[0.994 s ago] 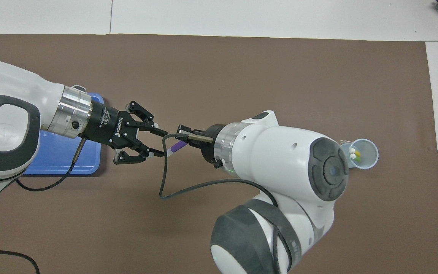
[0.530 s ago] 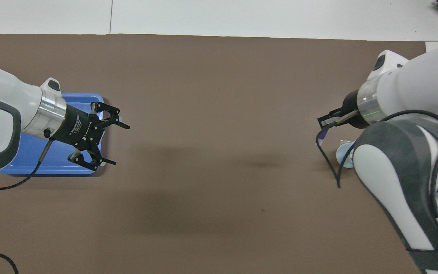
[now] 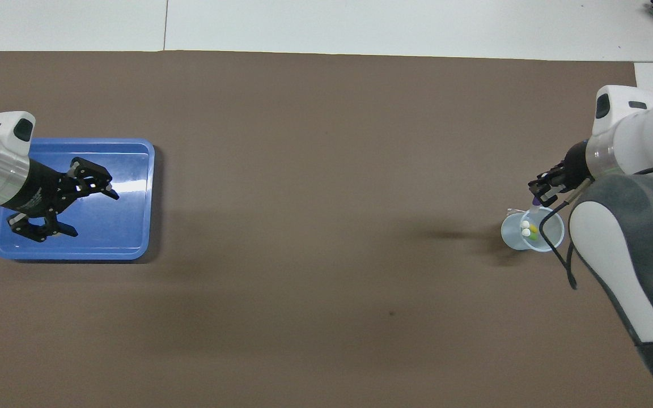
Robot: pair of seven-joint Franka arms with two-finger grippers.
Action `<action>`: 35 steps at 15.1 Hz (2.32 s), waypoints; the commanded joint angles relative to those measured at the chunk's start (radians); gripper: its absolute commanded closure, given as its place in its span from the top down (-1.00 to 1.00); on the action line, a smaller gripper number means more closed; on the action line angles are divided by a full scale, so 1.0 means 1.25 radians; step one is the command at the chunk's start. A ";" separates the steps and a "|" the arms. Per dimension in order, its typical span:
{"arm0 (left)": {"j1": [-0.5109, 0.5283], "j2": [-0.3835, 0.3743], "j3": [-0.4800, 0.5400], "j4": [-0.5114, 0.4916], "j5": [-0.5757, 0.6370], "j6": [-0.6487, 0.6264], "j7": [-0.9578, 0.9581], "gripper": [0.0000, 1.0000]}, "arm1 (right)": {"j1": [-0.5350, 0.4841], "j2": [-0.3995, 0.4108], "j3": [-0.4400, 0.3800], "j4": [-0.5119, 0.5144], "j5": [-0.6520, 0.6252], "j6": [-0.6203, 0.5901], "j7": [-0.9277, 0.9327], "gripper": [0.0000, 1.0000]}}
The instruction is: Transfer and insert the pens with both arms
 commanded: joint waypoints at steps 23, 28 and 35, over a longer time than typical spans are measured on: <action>-0.456 -0.088 0.540 0.146 0.088 -0.046 0.343 1.00 | -0.024 -0.067 0.021 0.155 -0.004 -0.291 0.222 1.00; -0.444 -0.084 0.473 0.176 0.087 -0.073 0.345 1.00 | 0.108 -0.102 -0.074 0.084 -0.002 -0.244 0.323 1.00; -0.334 -0.071 0.323 0.174 0.088 -0.072 0.356 1.00 | 0.129 -0.047 -0.119 0.090 -0.015 -0.187 0.353 1.00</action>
